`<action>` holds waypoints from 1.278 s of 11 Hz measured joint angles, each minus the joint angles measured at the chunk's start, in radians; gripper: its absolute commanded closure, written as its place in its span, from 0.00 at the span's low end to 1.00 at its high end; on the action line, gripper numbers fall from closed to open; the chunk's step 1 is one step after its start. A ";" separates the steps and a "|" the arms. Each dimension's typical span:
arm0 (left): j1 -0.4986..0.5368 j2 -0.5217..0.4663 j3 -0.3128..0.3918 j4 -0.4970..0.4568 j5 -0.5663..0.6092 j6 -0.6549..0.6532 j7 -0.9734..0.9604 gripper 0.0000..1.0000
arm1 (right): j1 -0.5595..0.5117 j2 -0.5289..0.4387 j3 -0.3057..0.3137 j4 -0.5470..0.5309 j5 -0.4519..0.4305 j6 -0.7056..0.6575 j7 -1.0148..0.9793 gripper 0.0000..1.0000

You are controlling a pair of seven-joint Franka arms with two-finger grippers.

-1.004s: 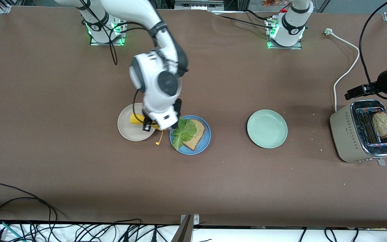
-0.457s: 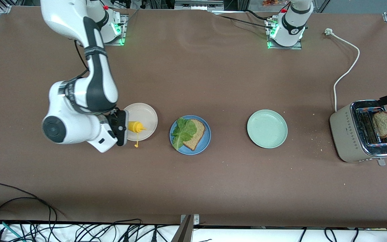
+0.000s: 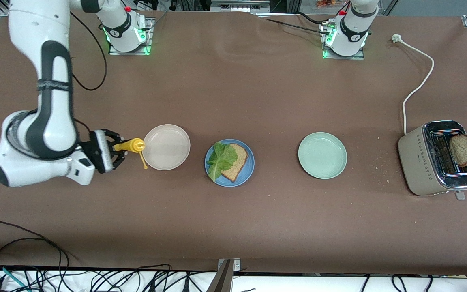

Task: Make sandwich in blue plate with both arms
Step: 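Squeeze sauce onto the lettuce, then carry the bottle back, then set the yellow bottle down while the left gripper grasps the toaster bread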

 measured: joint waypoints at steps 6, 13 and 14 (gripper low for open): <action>0.022 0.095 -0.008 0.005 -0.111 0.090 0.008 0.06 | -0.174 0.138 0.015 -0.042 0.189 -0.101 -0.454 0.72; 0.025 0.148 -0.008 0.006 -0.127 0.126 0.009 0.69 | -0.395 0.266 0.195 -0.043 0.242 -0.113 -0.722 0.69; 0.025 0.150 -0.008 0.006 -0.127 0.126 0.009 0.87 | -0.397 0.267 0.198 -0.043 0.242 -0.114 -0.728 0.60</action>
